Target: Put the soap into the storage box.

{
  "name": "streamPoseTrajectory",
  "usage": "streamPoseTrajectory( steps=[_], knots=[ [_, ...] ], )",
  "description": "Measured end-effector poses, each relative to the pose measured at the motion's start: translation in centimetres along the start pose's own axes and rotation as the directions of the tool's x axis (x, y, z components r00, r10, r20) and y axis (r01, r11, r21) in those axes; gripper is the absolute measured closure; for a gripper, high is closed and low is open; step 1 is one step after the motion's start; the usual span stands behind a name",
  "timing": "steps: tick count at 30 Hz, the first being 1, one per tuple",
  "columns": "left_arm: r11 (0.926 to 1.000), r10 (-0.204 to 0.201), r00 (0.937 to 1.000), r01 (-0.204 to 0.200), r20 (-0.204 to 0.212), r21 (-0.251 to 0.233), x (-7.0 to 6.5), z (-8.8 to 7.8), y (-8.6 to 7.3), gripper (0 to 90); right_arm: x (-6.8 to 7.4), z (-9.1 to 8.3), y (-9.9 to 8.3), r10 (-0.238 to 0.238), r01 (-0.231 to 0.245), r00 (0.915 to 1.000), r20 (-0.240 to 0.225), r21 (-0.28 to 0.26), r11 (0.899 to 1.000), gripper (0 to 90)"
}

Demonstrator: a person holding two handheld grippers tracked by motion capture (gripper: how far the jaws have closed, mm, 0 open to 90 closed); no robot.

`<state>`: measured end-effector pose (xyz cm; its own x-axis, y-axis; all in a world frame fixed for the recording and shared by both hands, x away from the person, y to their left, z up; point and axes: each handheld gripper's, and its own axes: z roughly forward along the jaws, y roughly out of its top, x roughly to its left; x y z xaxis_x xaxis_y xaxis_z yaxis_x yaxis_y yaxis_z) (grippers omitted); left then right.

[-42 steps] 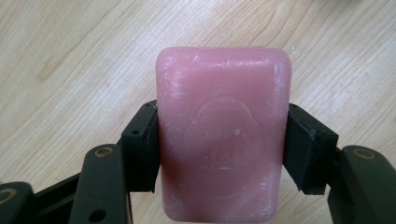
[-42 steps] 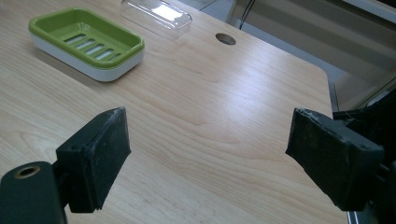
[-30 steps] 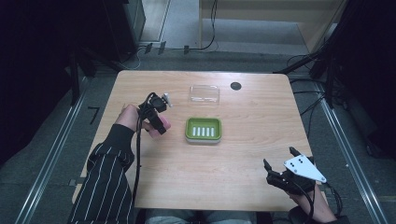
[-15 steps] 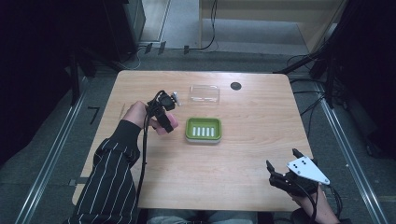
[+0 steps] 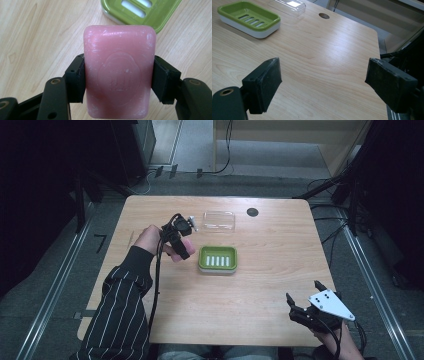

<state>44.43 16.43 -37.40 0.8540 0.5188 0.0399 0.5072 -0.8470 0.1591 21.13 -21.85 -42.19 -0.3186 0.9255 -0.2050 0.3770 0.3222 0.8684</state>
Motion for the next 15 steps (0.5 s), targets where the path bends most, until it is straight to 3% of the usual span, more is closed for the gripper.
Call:
streamPoseTrajectory(
  steps=[15],
  knots=[
    [0.9965,0.083,0.9966,-0.083,-0.001,0.014,-0.9,0.5,1.8,38.2,-0.1,-0.3,-0.2,-0.002,0.002,1.0,0.005,0.003,1.0,13.5]
  ],
)
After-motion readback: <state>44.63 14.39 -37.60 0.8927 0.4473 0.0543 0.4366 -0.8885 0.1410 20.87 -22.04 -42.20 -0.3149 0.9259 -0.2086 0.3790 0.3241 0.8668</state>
